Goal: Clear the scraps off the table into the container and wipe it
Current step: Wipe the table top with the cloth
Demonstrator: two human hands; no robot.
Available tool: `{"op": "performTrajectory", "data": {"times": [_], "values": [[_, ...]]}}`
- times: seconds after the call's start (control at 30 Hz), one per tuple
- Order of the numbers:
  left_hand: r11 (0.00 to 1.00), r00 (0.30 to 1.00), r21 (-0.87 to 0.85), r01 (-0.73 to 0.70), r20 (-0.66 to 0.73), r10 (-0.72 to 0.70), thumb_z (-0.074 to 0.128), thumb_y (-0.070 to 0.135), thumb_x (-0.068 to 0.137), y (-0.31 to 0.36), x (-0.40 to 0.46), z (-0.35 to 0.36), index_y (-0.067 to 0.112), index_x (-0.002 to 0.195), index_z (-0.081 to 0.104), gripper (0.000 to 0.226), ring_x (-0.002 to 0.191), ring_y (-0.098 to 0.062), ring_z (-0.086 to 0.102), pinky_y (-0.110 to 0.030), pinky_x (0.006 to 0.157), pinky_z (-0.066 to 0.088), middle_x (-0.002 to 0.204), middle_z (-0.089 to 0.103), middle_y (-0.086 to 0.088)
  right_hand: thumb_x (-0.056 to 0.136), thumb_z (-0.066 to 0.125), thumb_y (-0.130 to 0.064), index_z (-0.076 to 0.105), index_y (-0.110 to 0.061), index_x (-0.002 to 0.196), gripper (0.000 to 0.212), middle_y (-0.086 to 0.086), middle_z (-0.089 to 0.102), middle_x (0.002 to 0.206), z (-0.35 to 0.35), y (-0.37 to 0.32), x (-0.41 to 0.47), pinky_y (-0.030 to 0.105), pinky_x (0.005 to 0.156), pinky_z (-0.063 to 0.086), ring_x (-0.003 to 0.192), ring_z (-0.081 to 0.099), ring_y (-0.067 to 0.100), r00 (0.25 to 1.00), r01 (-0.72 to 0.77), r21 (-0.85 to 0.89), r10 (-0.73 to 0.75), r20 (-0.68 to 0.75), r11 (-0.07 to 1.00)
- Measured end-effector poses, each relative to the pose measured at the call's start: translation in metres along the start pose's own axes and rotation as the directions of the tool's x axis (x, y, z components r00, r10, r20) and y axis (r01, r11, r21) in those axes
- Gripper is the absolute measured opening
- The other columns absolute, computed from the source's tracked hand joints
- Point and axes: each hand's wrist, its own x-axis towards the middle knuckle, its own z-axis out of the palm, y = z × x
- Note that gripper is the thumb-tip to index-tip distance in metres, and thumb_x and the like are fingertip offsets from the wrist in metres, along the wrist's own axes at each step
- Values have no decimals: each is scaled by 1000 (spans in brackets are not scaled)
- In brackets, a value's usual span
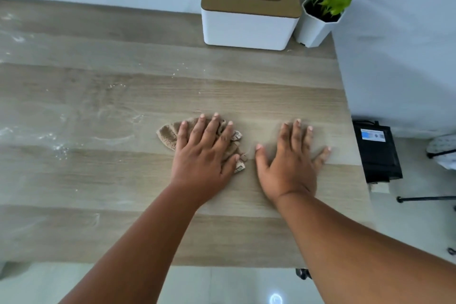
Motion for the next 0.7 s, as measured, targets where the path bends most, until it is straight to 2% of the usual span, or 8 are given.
{"op": "performTrajectory", "data": {"times": [0.1, 0.17, 0.27, 0.4, 0.47, 0.53, 0.63, 0.7], "values": [[999, 998, -26, -30, -63, 28, 41, 59, 99, -10, -35, 2, 16, 162, 28, 77, 157, -30, 21, -64, 123, 15, 168, 30, -9, 93, 12, -73, 10, -20, 165, 89, 1, -6, 174, -1, 1, -1, 68, 122, -7, 159, -13, 26, 1000, -4, -8, 4, -1, 1000], [997, 993, -43, 64, -96, -68, 44, 61, 97, -28, -61, 3, 13, 162, 27, 84, 158, -33, 16, -67, 123, 11, 169, 26, -13, 94, 13, -73, 11, -19, 165, 89, 2, -5, 174, -1, 2, -3, 69, 122, -6, 160, -12, 26, 1000, -12, -10, 12, 4, 1000], [975, 975, -8, 220, -24, -220, 38, 66, 95, -65, -71, -6, 21, 162, 29, 81, 158, -37, 14, -67, 123, 10, 169, 24, -15, 94, 14, -72, 12, -18, 165, 89, 3, -4, 174, -1, 0, -4, 69, 122, -5, 160, -11, 27, 1000, -15, -13, 15, 9, 1000], [892, 889, -5, 453, 84, -451, 25, 71, 92, -91, -7, -16, 29, 164, 17, 84, 159, -37, 5, -67, 123, 3, 172, 14, -12, 94, 16, -71, 11, -18, 165, 88, 3, -6, 174, -4, -1, -4, 69, 122, -6, 160, -12, 28, 999, -12, -14, 12, 31, 1000], [854, 850, -14, 520, 110, -516, 21, 77, 88, -91, 46, -16, 33, 164, 8, 89, 159, -35, -3, -68, 122, -3, 173, 6, -10, 95, 16, -70, 10, -18, 165, 88, 4, -6, 174, -4, -1, -4, 69, 122, -6, 159, -13, 28, 999, -10, -18, 11, 35, 1000], [875, 866, 1, 484, 142, -479, 20, 80, 86, -79, 98, -14, 37, 163, 3, 90, 159, -35, -8, -68, 121, -6, 174, 1, -7, 95, 13, -70, 7, -19, 165, 87, 4, -8, 174, -3, -1, -3, 69, 121, -5, 159, -15, 28, 999, -7, -35, 8, 46, 999], [963, 946, 36, 268, 177, -270, 20, 78, 87, -32, 134, -7, 38, 163, 4, 87, 159, -36, -7, -69, 120, -8, 174, 0, -6, 95, 12, -71, 5, -19, 165, 88, 4, -7, 174, -2, 0, -2, 70, 121, -4, 159, -14, 28, 999, -9, -31, 10, 54, 999], [991, 978, 4, 135, 162, -134, 24, 73, 90, 3, 121, -1, 36, 163, 11, 84, 159, -36, -4, -68, 121, -8, 174, 4, -5, 95, 11, -71, 4, -20, 166, 88, 3, -9, 174, -2, 0, -2, 69, 121, -4, 159, -15, 27, 998, -5, -33, 7, 56, 999]]}}
